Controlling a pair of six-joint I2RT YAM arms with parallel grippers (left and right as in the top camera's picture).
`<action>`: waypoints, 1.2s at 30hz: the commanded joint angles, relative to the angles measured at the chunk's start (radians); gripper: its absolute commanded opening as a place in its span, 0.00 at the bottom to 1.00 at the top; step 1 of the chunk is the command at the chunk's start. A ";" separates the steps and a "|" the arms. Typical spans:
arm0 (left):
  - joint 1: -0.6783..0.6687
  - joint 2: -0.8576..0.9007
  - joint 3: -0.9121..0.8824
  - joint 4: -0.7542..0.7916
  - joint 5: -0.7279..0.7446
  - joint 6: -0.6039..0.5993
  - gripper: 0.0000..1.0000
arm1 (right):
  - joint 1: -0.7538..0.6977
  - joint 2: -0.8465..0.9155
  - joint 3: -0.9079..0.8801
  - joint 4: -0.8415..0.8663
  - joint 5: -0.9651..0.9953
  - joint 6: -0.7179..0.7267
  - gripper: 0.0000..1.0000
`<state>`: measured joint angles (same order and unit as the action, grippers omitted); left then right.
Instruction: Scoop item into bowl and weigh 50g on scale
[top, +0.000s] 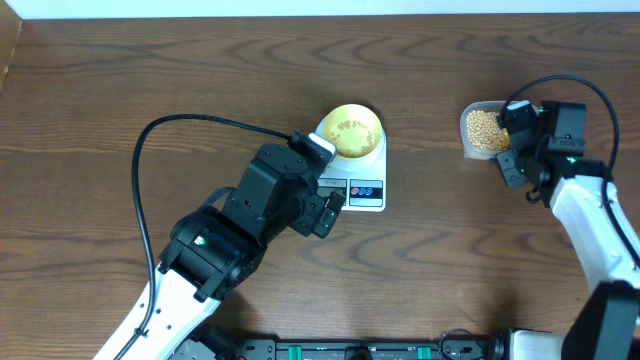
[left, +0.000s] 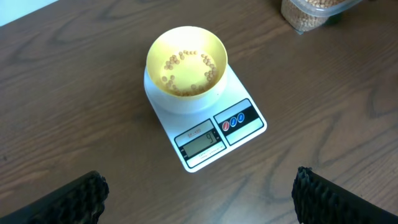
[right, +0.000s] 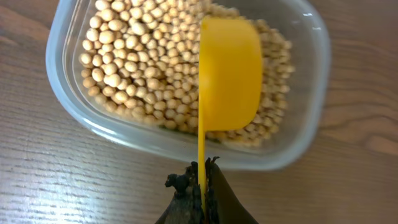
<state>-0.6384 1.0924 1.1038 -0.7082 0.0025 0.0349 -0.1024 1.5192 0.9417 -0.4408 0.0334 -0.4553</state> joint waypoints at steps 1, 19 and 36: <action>0.004 0.005 0.000 -0.003 0.013 0.017 0.97 | -0.006 0.014 0.010 0.019 -0.077 0.014 0.01; 0.004 0.005 0.000 -0.003 0.013 0.017 0.97 | -0.067 0.017 0.010 0.060 -0.299 0.096 0.01; 0.004 0.005 0.000 -0.003 0.013 0.017 0.97 | -0.141 0.048 0.010 0.056 -0.385 0.103 0.01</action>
<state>-0.6384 1.0924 1.1038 -0.7078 0.0029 0.0349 -0.2409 1.5425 0.9417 -0.3847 -0.3271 -0.3679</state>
